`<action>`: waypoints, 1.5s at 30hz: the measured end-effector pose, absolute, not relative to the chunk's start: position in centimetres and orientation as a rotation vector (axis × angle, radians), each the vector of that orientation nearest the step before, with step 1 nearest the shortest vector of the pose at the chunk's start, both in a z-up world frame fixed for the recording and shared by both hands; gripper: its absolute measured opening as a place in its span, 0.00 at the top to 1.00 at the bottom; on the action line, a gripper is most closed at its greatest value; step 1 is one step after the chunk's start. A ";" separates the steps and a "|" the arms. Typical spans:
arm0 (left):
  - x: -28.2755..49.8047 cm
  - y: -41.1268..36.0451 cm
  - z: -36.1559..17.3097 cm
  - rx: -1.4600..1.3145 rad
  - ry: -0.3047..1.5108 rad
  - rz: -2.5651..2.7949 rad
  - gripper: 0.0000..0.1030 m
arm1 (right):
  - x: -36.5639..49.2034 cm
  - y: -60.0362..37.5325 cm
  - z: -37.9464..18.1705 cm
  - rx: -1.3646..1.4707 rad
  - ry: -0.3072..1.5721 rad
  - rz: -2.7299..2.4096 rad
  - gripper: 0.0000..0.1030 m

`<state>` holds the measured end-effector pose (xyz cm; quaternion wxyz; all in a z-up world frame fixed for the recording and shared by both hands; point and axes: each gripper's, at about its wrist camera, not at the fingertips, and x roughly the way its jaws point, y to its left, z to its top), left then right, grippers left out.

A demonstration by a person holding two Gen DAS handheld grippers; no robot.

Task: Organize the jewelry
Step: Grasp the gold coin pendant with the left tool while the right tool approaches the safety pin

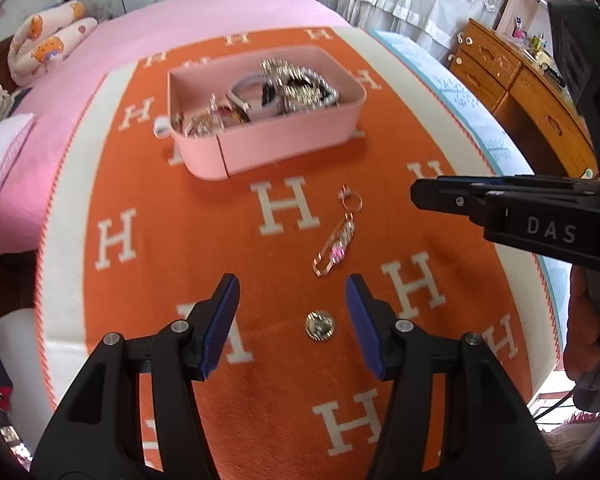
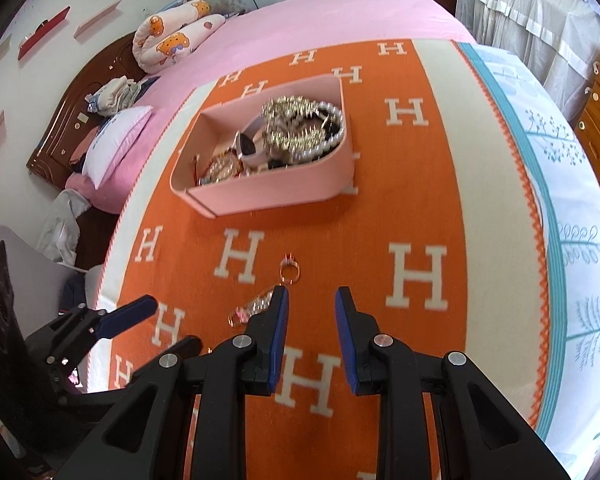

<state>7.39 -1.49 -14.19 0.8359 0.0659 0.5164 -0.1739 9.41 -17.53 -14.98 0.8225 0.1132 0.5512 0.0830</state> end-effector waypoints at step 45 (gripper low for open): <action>6.8 -0.2 -17.2 0.091 1.129 -0.314 0.84 | 10.2 -13.2 -18.8 0.364 1.247 0.330 0.77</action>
